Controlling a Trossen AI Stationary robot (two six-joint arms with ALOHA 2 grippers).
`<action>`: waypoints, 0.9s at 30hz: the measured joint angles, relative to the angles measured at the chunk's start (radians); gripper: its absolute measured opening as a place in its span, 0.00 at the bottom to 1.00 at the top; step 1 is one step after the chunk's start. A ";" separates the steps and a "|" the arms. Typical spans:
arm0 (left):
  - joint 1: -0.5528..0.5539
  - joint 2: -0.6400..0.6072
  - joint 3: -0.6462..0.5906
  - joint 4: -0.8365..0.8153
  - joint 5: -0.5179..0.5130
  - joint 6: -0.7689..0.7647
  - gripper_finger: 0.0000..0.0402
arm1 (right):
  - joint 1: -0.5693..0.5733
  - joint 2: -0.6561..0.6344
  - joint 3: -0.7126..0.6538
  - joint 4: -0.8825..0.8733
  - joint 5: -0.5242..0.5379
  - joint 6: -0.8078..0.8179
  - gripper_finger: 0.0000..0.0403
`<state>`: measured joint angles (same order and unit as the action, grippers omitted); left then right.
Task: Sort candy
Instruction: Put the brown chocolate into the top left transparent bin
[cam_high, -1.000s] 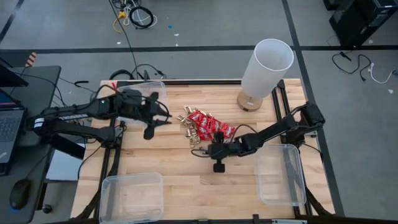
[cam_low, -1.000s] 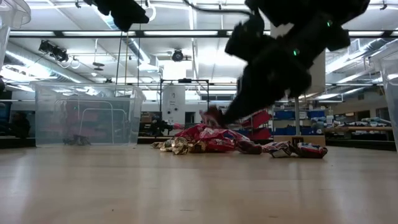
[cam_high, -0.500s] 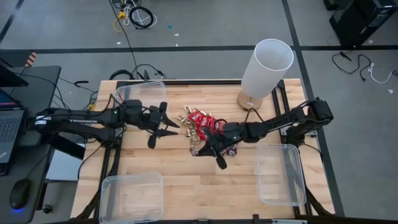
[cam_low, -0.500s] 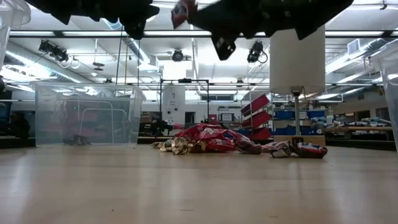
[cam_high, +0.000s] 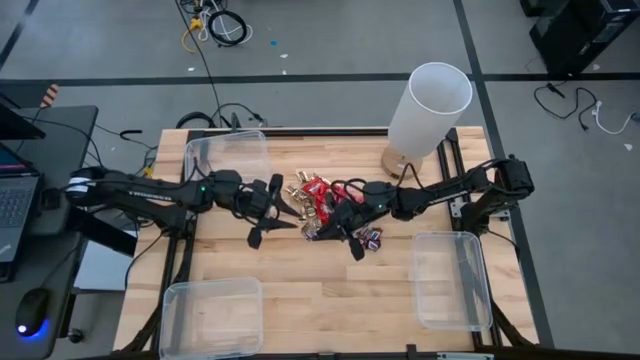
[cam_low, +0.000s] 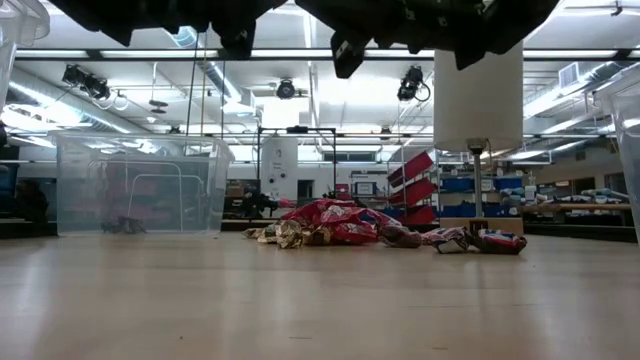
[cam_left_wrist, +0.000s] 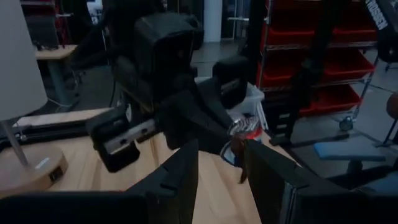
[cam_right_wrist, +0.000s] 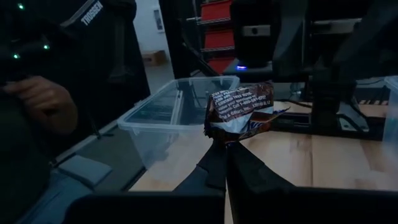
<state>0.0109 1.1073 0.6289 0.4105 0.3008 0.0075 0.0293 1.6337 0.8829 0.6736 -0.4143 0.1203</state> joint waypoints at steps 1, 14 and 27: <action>0.000 0.007 0.000 -0.002 0.000 -0.005 0.33 | -0.002 0.000 0.000 0.001 -0.001 -0.001 0.00; 0.000 0.062 0.000 0.050 0.000 -0.024 0.33 | -0.026 0.000 0.000 0.004 -0.008 -0.038 0.00; 0.000 0.062 0.000 0.042 0.071 -0.042 0.33 | -0.037 0.000 0.000 0.006 0.004 -0.053 0.00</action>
<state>0.0105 1.1690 0.6289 0.4525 0.3715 -0.0347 -0.0080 1.6337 0.8829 0.6795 -0.4100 0.0677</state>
